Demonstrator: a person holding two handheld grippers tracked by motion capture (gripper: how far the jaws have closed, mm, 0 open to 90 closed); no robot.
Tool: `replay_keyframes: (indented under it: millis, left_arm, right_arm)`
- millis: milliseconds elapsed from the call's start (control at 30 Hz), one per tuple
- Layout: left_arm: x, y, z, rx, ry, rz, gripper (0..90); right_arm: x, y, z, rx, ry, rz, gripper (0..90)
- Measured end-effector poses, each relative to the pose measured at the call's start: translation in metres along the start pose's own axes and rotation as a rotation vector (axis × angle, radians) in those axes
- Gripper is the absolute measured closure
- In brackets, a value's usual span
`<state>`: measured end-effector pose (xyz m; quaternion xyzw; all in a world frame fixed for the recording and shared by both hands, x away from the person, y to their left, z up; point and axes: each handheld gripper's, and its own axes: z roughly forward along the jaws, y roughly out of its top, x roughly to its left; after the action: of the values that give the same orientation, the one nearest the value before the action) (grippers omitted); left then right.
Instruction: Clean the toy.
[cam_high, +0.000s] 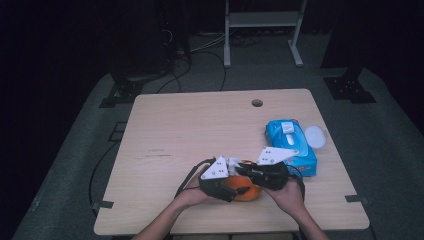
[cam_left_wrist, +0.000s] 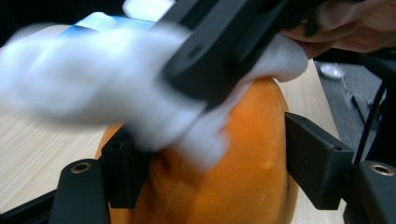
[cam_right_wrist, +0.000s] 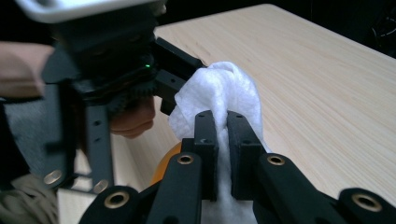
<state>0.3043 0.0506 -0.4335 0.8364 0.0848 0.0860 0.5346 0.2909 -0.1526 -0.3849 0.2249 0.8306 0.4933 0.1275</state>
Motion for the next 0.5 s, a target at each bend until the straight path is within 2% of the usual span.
replay_keyframes:
  millis: [100,167,267,367,500]
  left_arm:
    - [0.0,0.001,-0.001,0.006,0.006,0.003,28.6]
    - [0.004,-0.001,-0.002,-0.004,0.002,-0.015,28.9]
    - [0.008,-0.003,-0.004,-0.016,0.001,-0.044,28.9]
    - [0.014,-0.004,-0.007,-0.02,0.004,-0.073,28.9]
    - [0.019,-0.006,-0.01,-0.026,0.013,-0.108,28.9]
  right_arm:
    - [-0.004,0.0,0.0,0.014,-0.025,-0.013,82.9]
    - [-0.012,-0.002,-0.006,0.009,-0.062,-0.007,82.9]
    - [-0.024,-0.01,-0.015,-0.006,-0.073,0.045,82.9]
    - [-0.029,-0.015,-0.022,-0.007,-0.096,0.06,82.9]
    - [-0.03,-0.019,-0.026,-0.019,-0.08,0.085,83.0]
